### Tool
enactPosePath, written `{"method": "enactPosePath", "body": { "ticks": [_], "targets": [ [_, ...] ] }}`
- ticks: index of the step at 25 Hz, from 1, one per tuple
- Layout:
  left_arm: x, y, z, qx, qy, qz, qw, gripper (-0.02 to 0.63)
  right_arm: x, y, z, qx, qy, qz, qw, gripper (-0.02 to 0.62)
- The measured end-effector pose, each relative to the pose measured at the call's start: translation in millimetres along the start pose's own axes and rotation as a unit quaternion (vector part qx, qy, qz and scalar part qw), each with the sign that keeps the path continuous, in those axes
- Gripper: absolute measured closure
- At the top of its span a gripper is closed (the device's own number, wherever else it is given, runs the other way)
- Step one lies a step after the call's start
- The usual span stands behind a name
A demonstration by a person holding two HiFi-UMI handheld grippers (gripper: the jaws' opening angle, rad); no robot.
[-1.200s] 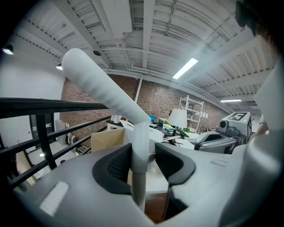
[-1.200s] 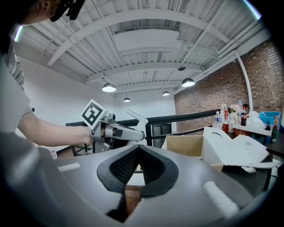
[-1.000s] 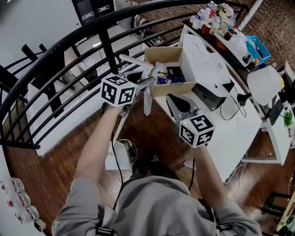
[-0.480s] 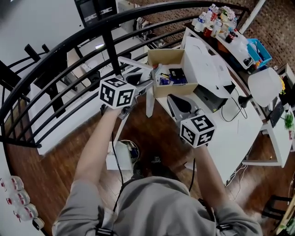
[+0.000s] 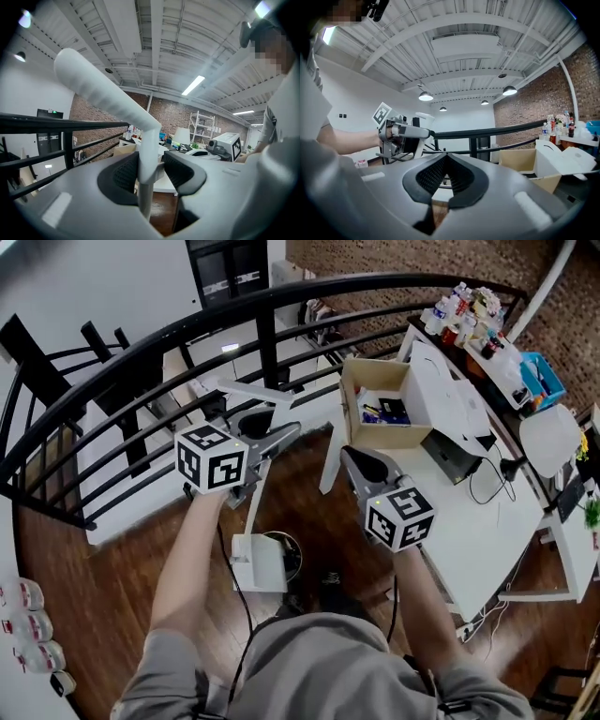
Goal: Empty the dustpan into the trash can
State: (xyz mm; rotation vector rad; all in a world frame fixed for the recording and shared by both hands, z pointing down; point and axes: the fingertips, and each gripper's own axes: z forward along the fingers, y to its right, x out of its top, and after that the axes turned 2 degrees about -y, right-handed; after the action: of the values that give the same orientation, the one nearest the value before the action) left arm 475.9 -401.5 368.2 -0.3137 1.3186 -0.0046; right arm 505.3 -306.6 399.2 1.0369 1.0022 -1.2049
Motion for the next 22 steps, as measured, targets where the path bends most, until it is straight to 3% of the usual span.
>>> {"method": "enactPosePath", "body": {
  "ticks": [6, 11, 22],
  "targets": [
    [-1.6, 17.8, -70.8, 0.027, 0.027, 0.014, 0.9992, 0.437, 0.0, -57.8, -1.0, 0.022, 0.007, -0.009, 1.000, 0.597],
    [-7.8, 41.2, -129.3, 0.073, 0.042, 0.018, 0.9963, 0.437, 1.1, -94.6, -15.6, 0.054, 0.014, -0.016, 0.998, 0.597],
    [-31.5, 128.1, -267.6, 0.199, 0.090, 0.009, 0.9758, 0.442, -28.2, -195.5, -78.4, 0.162, 0.022, -0.001, 0.987, 0.597]
  ]
}}
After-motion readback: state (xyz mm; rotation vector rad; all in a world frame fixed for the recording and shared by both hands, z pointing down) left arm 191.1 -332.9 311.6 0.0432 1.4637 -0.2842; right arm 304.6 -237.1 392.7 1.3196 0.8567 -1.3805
